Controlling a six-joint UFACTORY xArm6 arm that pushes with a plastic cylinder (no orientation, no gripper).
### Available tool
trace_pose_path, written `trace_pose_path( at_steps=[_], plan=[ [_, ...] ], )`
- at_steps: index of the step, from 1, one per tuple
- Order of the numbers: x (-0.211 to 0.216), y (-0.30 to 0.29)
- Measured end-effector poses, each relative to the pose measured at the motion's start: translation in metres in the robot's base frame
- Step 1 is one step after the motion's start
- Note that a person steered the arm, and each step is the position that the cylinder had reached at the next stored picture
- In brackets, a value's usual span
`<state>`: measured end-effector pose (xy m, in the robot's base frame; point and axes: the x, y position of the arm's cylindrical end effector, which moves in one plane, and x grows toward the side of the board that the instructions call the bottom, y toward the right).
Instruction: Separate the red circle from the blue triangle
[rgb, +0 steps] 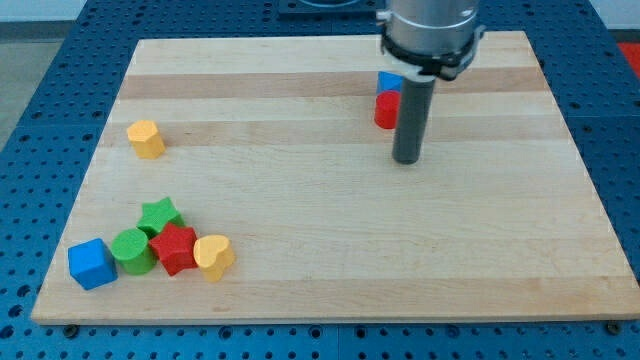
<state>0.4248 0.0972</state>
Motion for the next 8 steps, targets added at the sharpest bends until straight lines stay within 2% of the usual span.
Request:
trace_pose_path(
  at_steps=[2, 4, 5, 8],
  plan=[
    [-0.035, 0.047],
    [-0.083, 0.055],
    [-0.096, 0.046],
    [-0.096, -0.025]
  ],
)
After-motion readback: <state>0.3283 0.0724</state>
